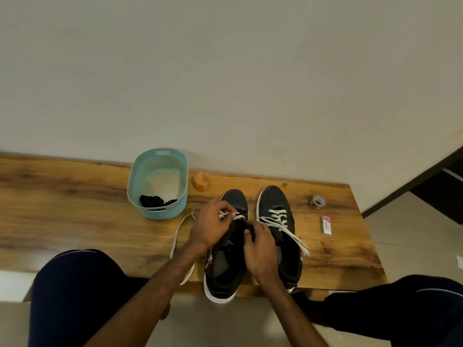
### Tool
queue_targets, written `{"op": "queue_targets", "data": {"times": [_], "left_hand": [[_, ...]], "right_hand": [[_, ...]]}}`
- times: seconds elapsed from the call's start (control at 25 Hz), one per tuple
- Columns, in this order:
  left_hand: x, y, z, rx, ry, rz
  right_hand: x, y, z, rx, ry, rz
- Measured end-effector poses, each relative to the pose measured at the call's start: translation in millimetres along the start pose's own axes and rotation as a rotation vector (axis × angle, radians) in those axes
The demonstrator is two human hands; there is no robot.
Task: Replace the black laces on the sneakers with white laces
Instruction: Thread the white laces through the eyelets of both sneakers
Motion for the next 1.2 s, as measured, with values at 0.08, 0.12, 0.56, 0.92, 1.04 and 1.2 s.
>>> {"op": "queue_targets", "data": {"times": [0.08, 0.12, 0.56, 0.92, 1.04, 1.2], "left_hand": [[-9.0, -2.0, -1.0, -0.010, 0.083, 0.040], [-12.6, -2.9, -0.9, -0.003, 0.105, 0.063], [-19.3, -4.5, 3.1, 0.081, 0.126, 0.075], [-20.9, -5.5, 1.9, 0.120, 0.094, 0.081], [-18.6, -4.9, 4.5, 0.125, 0.088, 0.054], [-21.0, -4.5, 10.0, 0.135, 0.034, 0.050]], "right_hand": [[4.6, 1.9, -4.9, -0.057, 0.081, -0.027], [6.1, 3.1, -6.1, -0.075, 0.115, -0.028], [6.2, 7.2, -5.1, -0.054, 0.082, 0.013], [1.8, 8.4, -3.0, -0.023, 0.009, 0.055], [-4.1, 8.7, -5.8, -0.074, 0.190, 0.085], [-6.5, 24.9, -11.6, -0.211, 0.230, -0.080]]}}
Point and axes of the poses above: each hand's wrist, its own y-axis towards the middle knuckle, its own x-axis out of the back of the hand, z = x × y, the point moved 5 cm from there along y, towards the middle knuckle, and after that the axes turned 14 degrees about x, right-handed, at the moved point
